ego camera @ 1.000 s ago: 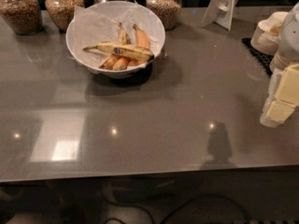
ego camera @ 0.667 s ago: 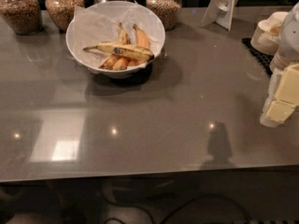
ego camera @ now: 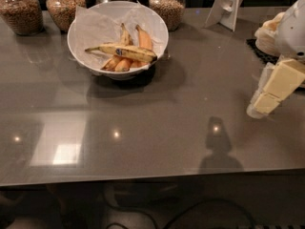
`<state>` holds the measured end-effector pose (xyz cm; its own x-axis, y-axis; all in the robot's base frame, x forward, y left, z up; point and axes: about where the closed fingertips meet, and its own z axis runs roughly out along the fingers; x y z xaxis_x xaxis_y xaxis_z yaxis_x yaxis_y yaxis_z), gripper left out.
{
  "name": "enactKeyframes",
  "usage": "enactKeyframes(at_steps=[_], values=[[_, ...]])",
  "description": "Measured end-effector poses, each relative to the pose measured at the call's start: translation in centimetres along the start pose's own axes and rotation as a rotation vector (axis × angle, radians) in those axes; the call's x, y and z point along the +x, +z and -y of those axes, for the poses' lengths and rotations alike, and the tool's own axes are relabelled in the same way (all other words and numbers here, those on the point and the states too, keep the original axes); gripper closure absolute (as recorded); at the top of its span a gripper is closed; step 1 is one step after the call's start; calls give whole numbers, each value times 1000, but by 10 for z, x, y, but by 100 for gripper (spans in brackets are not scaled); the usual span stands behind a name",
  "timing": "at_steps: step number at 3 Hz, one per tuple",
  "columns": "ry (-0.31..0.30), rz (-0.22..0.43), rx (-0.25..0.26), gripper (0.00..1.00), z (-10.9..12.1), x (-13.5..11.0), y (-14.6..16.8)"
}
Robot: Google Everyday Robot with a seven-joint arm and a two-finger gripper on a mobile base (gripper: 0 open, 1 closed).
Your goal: Pick banana from white bowl
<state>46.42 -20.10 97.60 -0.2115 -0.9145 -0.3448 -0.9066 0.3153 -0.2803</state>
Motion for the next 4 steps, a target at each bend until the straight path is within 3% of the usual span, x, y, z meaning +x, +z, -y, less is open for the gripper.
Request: enactKeyframes(at_steps=[1,2,3,4], values=[[20,170,43,0,33,-44,19],[14,304,51,0,63,-97,39],[-5,406,14,0,87,-162,70],[-6,406,14,0,87,-163,70]])
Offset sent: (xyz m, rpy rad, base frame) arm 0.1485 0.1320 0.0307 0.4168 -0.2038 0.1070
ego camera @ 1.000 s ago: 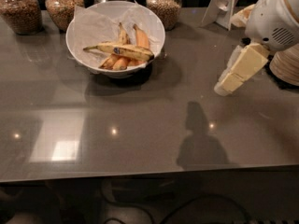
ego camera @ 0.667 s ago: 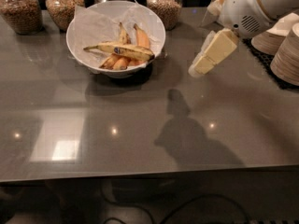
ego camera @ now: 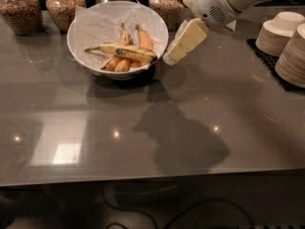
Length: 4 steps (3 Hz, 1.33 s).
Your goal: Pick banana from white bowl
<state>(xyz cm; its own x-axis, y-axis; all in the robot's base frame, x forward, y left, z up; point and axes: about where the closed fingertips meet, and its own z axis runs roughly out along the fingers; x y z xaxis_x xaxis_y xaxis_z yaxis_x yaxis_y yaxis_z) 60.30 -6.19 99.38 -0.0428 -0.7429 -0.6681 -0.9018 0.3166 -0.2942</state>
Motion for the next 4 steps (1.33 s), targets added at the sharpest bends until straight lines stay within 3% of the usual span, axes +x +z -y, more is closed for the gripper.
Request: enactKeyframes(at_steps=[1,3,4], values=[[-30,38,2,0,7,-22,30],[-58,46,-35,0,19,-72,112],[-31,15,-58,19,16,-76,141]])
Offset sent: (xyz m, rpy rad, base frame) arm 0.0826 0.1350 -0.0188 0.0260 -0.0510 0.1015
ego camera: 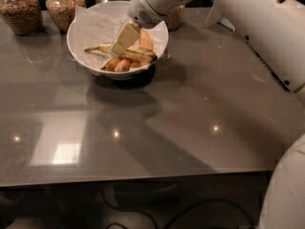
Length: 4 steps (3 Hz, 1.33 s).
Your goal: Pick banana from white bowl
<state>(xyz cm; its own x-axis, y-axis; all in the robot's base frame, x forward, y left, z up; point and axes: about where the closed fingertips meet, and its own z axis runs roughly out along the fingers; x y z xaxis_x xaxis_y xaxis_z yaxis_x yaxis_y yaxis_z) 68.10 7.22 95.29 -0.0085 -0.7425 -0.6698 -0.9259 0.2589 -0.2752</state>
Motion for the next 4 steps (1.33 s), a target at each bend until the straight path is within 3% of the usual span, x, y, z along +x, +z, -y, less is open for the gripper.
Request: enactKeyframes(at_steps=[1,2,4], values=[[38,-36,-15,34,-4,6,18],[67,-73,-18,34,-6,16,31],[67,-194,44,34,6,45,50]])
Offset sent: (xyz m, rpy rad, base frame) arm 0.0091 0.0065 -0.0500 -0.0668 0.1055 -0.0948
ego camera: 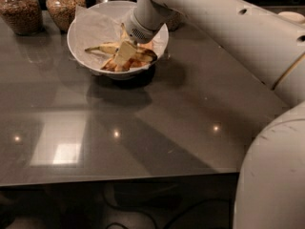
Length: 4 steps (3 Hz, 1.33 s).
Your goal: Pick banana from white bowl
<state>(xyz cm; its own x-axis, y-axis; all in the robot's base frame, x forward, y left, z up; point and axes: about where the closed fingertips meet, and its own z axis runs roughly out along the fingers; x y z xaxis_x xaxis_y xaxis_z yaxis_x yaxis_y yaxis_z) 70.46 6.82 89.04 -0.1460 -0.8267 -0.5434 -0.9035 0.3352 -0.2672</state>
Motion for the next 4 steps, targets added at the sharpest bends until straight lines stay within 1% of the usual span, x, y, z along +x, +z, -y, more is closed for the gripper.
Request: enactKeyframes(at_steps=[1,2,3,4], values=[[1,-41,17,44,4,8,2],[2,-59,22,62,5,9,0],[0,-85,36,85,4,12,-7],[-1,-98,45,100,4,15,-13]])
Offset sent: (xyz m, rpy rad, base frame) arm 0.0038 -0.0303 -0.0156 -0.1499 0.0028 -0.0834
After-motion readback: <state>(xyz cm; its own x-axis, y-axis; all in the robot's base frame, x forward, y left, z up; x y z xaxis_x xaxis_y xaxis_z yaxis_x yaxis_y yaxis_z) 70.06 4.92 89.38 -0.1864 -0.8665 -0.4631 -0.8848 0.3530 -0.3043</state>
